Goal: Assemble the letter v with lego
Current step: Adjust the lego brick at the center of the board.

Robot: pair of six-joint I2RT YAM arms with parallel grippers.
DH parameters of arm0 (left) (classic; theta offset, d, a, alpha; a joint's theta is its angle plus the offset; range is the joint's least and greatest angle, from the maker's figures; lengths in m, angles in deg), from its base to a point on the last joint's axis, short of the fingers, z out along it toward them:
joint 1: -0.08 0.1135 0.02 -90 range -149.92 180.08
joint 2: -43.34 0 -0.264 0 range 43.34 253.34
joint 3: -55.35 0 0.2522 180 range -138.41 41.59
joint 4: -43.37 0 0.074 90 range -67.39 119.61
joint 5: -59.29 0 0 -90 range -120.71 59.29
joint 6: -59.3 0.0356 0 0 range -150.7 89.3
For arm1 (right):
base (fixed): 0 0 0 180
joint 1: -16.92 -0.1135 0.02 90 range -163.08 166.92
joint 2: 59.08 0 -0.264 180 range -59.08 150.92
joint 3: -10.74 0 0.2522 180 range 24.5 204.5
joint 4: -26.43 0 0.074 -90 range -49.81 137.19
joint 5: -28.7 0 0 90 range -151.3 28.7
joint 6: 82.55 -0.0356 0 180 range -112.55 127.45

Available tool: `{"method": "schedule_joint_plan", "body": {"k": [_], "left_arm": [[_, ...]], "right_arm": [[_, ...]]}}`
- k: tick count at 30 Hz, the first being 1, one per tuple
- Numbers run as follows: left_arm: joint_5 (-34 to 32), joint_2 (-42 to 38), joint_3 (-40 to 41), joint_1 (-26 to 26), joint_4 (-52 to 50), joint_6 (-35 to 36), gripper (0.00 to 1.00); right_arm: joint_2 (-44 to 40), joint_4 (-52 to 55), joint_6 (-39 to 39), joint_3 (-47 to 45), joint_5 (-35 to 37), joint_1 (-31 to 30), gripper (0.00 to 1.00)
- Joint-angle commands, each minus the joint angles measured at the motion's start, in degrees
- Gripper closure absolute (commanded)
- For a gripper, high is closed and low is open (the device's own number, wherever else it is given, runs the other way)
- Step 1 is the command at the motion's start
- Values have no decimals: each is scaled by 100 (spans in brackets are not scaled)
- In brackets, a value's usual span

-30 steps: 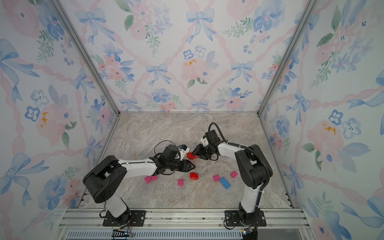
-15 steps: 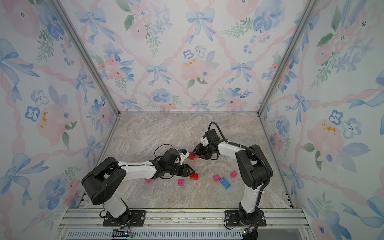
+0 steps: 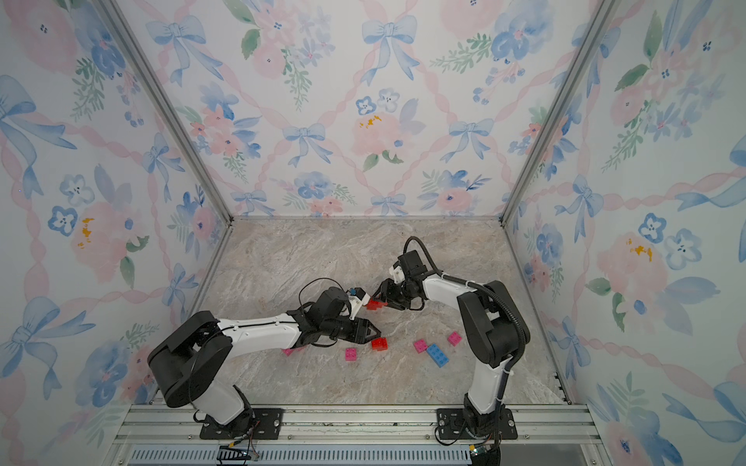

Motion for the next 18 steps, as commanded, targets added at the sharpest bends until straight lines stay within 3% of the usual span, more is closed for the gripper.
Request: {"method": "schedule_joint_plan", "body": {"k": [1,6,15,18], "left_arm": [[-191,346,-301,-38,-134,298,47],[-120,390,-266,-159,-156,120,47],[-148,-387,290,-440,-174,-521,47],[-616,-525,145,-445,-508,-227,37]], "right_arm": [[-136,184,106,133,62,-65,47],[-123,228,107,151,68,-77,47],[-97,272,105,188,77,-73,47],[-75,241,110,177,66,-72,46]]}}
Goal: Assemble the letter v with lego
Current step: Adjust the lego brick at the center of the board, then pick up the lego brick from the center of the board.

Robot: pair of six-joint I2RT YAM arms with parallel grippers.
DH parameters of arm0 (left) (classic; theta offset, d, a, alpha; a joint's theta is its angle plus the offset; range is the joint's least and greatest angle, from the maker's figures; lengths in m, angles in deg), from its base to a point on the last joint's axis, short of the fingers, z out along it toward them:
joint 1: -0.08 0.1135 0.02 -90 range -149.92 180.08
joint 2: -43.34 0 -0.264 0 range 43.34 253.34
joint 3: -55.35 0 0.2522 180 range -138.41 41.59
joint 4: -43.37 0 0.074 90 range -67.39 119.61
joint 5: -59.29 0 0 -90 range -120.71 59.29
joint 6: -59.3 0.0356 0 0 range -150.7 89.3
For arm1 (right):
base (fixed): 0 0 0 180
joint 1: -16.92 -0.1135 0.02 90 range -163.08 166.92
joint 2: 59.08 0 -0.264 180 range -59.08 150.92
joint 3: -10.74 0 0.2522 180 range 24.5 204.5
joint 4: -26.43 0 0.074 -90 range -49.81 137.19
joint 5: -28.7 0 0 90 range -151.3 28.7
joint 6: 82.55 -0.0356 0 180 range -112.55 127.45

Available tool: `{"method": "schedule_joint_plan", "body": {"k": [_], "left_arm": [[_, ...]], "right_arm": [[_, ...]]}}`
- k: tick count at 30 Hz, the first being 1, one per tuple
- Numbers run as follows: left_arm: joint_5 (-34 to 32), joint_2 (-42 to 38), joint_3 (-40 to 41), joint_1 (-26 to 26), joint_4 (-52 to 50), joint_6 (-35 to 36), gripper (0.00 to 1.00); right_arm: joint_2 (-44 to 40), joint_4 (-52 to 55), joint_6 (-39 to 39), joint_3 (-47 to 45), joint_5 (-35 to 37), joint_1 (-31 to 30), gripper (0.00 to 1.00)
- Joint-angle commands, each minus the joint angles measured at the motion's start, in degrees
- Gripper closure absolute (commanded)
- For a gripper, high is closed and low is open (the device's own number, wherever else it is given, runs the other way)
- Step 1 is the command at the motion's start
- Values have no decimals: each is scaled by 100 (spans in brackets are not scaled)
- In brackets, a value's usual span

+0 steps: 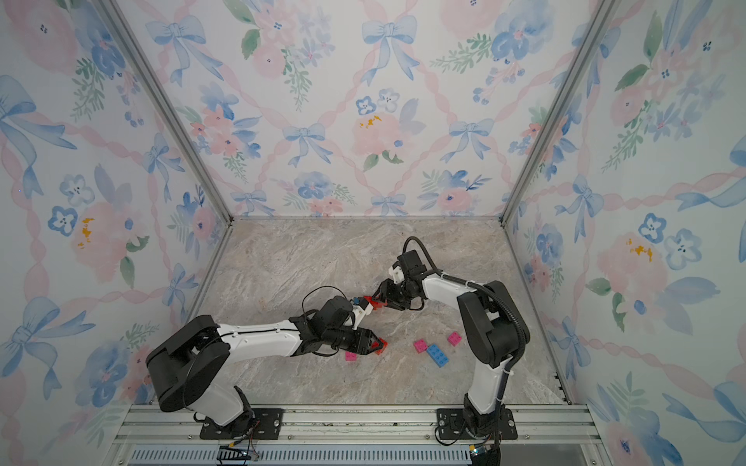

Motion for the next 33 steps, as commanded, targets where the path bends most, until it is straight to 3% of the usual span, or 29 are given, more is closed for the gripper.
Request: {"method": "schedule_joint_plan", "body": {"k": [1,5,11,19,25,33], "left_arm": [[-654,-221,-214,-49,-520,275,31],[-1664,-111,-786,-427,-1381,840,24],[-2420,376,-1198,-853,-1971,1103,27],[-2645,923,-1544,-1163,-2093,1220,31],[-2732,1157,-1649,-1221,-2159,1241,43],[-2812,1272,-1719,-1229,-2176,1258,50]], "right_arm": [[-74,128,67,136,70,-46,46],[-88,171,66,133,92,-43,45],[-101,143,-4,133,128,-53,44],[-88,193,19,150,189,-65,44],[-84,187,14,125,233,-86,44],[-79,210,50,125,233,-91,43]]}}
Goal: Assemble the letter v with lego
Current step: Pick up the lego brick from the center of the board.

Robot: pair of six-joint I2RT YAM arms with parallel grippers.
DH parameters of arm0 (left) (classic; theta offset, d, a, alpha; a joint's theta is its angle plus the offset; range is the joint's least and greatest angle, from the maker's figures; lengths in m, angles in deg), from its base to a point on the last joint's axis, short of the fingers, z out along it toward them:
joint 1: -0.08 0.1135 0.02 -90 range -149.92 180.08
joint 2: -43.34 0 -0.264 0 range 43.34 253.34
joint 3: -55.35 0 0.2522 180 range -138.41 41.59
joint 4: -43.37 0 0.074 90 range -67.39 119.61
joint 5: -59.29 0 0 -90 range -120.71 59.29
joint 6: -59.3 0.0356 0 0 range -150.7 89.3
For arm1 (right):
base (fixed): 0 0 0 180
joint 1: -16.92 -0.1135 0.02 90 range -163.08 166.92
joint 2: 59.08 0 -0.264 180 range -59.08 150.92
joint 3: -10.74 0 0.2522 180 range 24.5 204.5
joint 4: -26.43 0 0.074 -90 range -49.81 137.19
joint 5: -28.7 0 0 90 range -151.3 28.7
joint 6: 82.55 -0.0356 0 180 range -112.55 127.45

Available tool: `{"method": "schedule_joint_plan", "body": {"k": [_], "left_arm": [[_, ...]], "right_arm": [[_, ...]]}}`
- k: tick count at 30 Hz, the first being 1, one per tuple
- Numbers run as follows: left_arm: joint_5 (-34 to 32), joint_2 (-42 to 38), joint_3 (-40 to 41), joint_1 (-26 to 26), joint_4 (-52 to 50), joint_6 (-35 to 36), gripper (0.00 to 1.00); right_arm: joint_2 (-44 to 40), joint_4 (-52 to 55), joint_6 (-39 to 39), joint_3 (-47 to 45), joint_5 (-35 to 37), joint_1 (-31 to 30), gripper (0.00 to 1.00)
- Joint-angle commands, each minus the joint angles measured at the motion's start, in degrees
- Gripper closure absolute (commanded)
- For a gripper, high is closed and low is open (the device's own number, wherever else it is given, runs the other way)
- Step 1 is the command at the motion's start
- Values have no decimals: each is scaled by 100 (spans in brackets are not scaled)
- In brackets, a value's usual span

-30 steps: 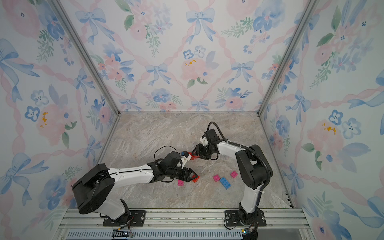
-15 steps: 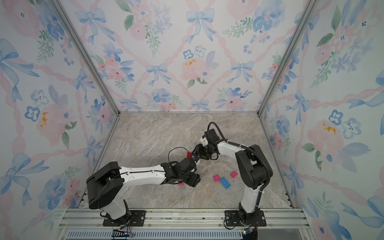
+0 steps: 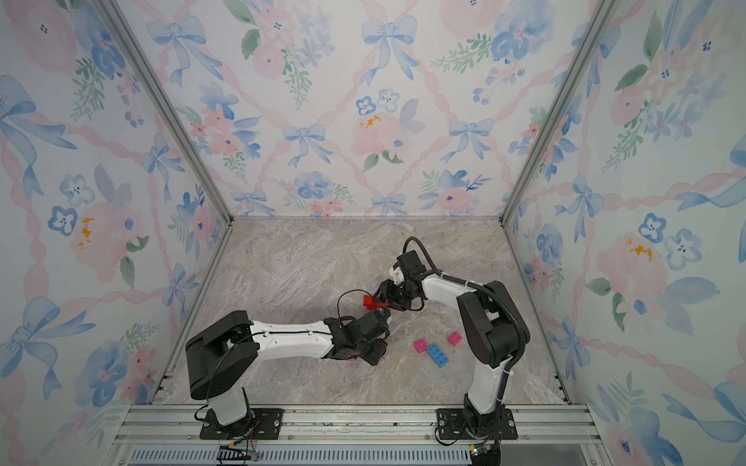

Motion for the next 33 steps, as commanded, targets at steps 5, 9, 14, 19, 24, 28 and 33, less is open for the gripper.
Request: {"method": "schedule_joint_plan", "body": {"k": [5,9,14,19,24,28,33], "left_arm": [[-180,113,-198,-26,-140,80,54],[-193,77,-219,-16,-148,111,57],[-142,85,-163,27,-153,130,60],[-107,131,-175,29,-166,126,52],[-105,179,-197,29,-166,132,53],[-58,243,-199,30,-166,140,53],[-97,252,-201,30,-166,144,56]], "right_arm": [[-86,153,67,117,84,-73,43],[-84,166,66,122,93,-66,44],[-93,154,41,125,84,-71,44],[-94,164,61,125,78,-74,44],[-97,172,52,118,74,-67,44],[-84,172,74,114,74,-60,44],[-84,168,67,111,73,-65,44]]}}
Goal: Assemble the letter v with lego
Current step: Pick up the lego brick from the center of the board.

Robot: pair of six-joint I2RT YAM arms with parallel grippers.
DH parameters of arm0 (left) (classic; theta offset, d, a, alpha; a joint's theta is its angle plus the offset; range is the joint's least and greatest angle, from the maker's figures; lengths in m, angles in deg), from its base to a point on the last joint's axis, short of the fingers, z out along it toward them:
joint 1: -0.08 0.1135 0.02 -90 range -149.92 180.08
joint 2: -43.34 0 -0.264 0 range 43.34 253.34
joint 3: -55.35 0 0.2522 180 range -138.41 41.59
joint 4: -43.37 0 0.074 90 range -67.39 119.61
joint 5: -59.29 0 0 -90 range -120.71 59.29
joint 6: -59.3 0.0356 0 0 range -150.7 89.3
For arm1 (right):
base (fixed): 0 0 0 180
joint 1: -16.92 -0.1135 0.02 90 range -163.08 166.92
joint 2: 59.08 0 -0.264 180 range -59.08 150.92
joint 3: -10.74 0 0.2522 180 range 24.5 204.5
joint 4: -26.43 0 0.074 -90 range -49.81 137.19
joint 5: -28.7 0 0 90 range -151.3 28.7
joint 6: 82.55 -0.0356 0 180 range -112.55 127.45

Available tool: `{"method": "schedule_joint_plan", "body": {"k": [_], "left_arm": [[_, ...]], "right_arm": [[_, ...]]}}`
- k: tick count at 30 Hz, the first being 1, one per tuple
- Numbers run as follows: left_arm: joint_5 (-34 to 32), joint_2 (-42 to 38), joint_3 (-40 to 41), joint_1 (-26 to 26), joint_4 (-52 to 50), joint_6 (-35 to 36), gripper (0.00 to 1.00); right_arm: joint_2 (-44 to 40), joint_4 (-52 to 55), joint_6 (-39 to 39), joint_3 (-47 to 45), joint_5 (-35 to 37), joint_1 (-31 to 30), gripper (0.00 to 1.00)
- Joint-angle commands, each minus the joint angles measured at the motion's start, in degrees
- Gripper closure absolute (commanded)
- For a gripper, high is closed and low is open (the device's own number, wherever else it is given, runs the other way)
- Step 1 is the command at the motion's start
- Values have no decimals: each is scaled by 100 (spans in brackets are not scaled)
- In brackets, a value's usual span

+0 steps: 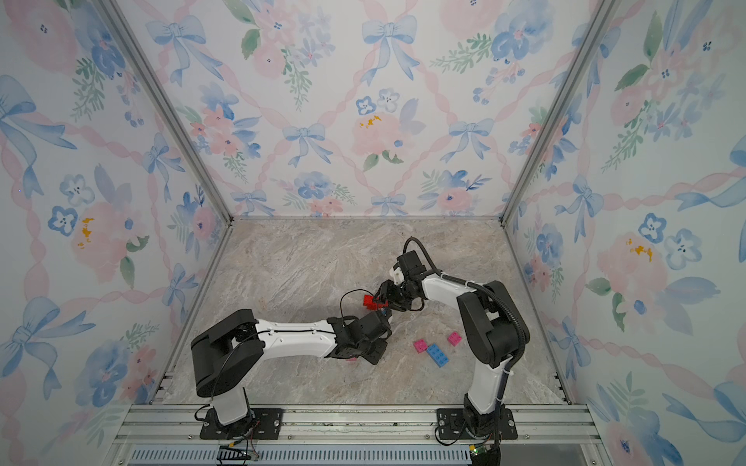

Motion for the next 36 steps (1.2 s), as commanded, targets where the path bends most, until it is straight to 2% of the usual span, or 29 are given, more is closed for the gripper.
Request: {"method": "schedule_joint_plan", "body": {"k": [1,8,22,27,36], "left_arm": [[-3,68,-109,34,-137,81,57],[-28,11,-177,35,-146,70,52],[-254,-36,-174,40,-139,-28,56],[-211,-3,-173,45,-133,-39,61],[-303,-276,-165,220,-137,-5,79]], "right_arm": [[-84,109,68,112,71,-65,45],[-84,170,67,116,56,-64,44],[-41,224,256,138,18,-69,44],[-48,236,272,125,14,-74,44],[-4,345,300,210,51,-40,45]]}}
